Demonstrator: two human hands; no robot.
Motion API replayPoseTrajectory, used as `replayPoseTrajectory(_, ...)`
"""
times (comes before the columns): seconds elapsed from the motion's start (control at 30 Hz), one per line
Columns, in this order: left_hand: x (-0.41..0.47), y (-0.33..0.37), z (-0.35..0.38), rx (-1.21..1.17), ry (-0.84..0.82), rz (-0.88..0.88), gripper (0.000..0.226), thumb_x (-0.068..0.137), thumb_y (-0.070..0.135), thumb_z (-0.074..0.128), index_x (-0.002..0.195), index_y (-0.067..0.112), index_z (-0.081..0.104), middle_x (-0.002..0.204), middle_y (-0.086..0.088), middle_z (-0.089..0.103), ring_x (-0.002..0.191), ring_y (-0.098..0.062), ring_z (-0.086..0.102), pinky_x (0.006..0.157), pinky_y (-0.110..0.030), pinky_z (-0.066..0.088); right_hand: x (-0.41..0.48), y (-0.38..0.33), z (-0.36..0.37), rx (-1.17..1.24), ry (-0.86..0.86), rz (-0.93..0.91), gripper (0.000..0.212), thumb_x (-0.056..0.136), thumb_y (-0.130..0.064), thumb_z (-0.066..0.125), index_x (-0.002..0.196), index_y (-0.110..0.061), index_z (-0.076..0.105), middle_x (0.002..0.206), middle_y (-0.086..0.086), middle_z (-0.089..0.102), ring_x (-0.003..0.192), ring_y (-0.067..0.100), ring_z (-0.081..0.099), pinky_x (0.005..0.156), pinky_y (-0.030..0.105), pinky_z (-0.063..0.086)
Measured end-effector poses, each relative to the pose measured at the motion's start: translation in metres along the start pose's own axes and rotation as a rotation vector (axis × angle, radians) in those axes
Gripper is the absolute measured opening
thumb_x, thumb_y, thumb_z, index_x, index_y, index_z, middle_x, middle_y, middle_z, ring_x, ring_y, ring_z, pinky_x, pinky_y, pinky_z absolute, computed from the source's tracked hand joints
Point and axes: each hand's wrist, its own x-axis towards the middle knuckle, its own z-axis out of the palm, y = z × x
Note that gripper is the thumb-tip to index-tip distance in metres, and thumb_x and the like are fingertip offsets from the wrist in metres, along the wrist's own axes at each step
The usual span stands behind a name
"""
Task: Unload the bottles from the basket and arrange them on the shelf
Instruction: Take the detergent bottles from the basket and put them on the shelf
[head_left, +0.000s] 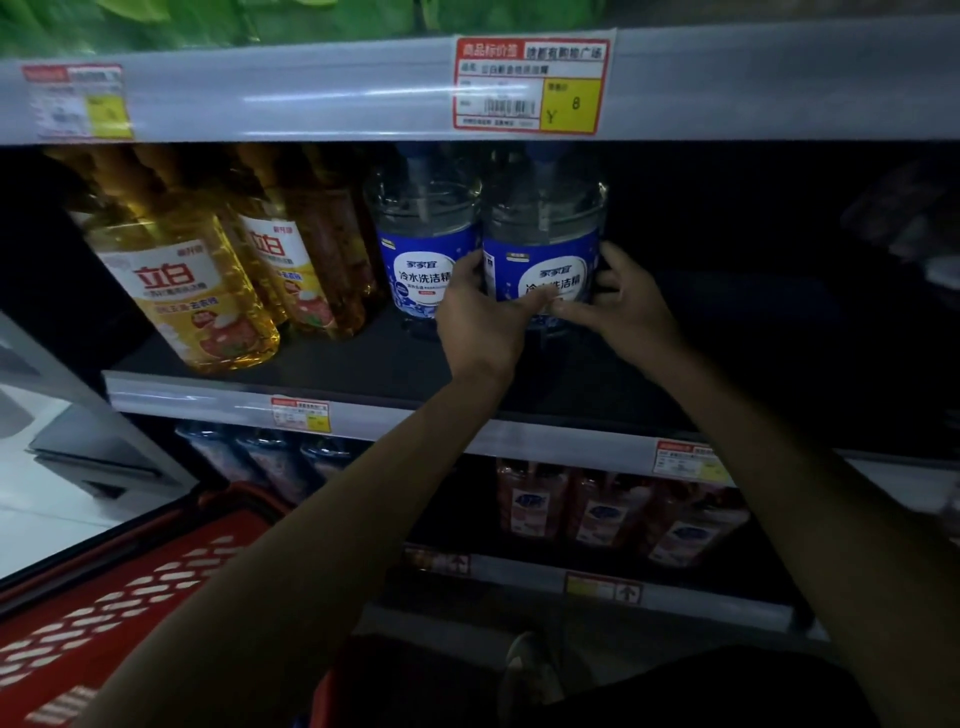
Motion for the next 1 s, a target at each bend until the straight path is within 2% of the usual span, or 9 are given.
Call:
replayPoseTrajectory(0.1,-0.007,-0.004,-0.004,-0.019,-0.007,0.006,0.059,0.072,0.019,0.093,0.122,0.014,0.062,0.115,0.004,0.075,0.102,-0.007,0.072,0.088,-0.036,0.062,-0.008,0.000,0.008,0.010,0.075,0.044,0.084,0.078,-0.017,0.088,0.151,-0.020,0.045,0.125,0.004,0.068,0.109,0.016,0.068,0.086,0.029,0.060)
replayPoseTrajectory(0.17,-0.016,-0.008,-0.013,0.023,-0.017,0.004,0.047,0.075,0.020,0.091,0.113,0.019,0.062,0.108,0.009,0.073,0.100,-0.006,0.070,0.091,-0.039,0.061,-0.017,-0.003,0.014,-0.039,0.133,0.096,0.087,0.077,-0.020,0.089,0.152,-0.020,0.045,0.118,0.006,0.069,0.105,0.018,0.068,0.084,0.031,0.058)
replayPoseTrajectory(0.23,-0.023,-0.015,-0.025,0.068,-0.056,-0.013,0.048,0.076,0.026,0.090,0.116,0.018,0.065,0.107,0.009,0.073,0.101,-0.005,0.069,0.092,-0.040,0.060,-0.026,-0.004,0.018,-0.096,0.160,0.158,0.084,0.076,-0.021,0.089,0.149,-0.019,0.048,0.119,0.010,0.070,0.107,0.022,0.068,0.087,0.036,0.057)
replayPoseTrajectory(0.33,-0.032,-0.017,-0.042,0.169,-0.168,-0.009,0.053,0.078,0.032,0.088,0.125,0.022,0.065,0.116,0.005,0.073,0.109,-0.008,0.067,0.097,-0.040,0.058,-0.042,-0.011,0.019,-0.171,0.167,0.242,0.073,0.075,-0.027,0.090,0.139,-0.019,0.057,0.124,0.012,0.068,0.109,0.023,0.066,0.085,0.033,0.054)
replayPoseTrajectory(0.43,-0.045,-0.012,-0.062,0.258,-0.265,0.066,0.044,0.084,0.033,0.083,0.124,0.025,0.066,0.120,0.006,0.072,0.111,-0.010,0.067,0.097,-0.041,0.057,-0.062,-0.028,0.019,-0.219,0.148,0.243,0.066,0.076,-0.032,0.089,0.134,-0.020,0.059,0.125,0.010,0.068,0.109,0.023,0.066,0.086,0.033,0.054)
replayPoseTrajectory(0.63,-0.068,0.007,-0.110,0.489,-0.453,0.152,0.056,0.088,0.051,0.069,0.139,0.034,0.056,0.137,0.004,0.060,0.124,-0.017,0.059,0.100,-0.042,0.053,-0.107,-0.072,0.026,-0.328,0.006,0.118,0.061,0.086,-0.029,0.081,0.140,-0.021,0.055,0.135,0.005,0.062,0.123,0.024,0.060,0.089,0.027,0.044)
replayPoseTrajectory(0.77,-0.086,0.019,-0.156,0.600,-0.493,0.166,0.061,0.086,0.055,0.066,0.143,0.037,0.049,0.133,0.001,0.055,0.124,-0.022,0.055,0.096,-0.043,0.053,-0.133,-0.097,0.042,-0.475,-0.084,0.025,0.063,0.089,-0.033,0.077,0.145,-0.020,0.051,0.144,0.007,0.052,0.131,0.026,0.053,0.102,0.037,0.048)
replayPoseTrajectory(0.87,-0.098,0.023,-0.195,0.772,-0.500,0.203,0.059,0.088,0.052,0.068,0.138,0.025,0.050,0.131,-0.002,0.053,0.123,-0.027,0.052,0.091,-0.046,0.053,-0.148,-0.110,0.060,-0.564,-0.204,-0.049,0.067,0.092,-0.038,0.073,0.150,-0.019,0.045,0.149,0.006,0.044,0.135,0.027,0.048,0.106,0.042,0.046)
replayPoseTrajectory(1.0,-0.124,0.029,-0.257,0.963,-0.520,0.219,0.079,0.089,0.059,0.064,0.156,0.030,0.033,0.159,0.001,0.036,0.145,-0.024,0.035,0.107,-0.045,0.043,-0.169,-0.126,0.091,-0.619,-0.356,-0.110,0.067,0.093,-0.038,0.073,0.150,-0.018,0.044,0.148,0.005,0.042,0.129,0.026,0.050,0.102,0.041,0.047)
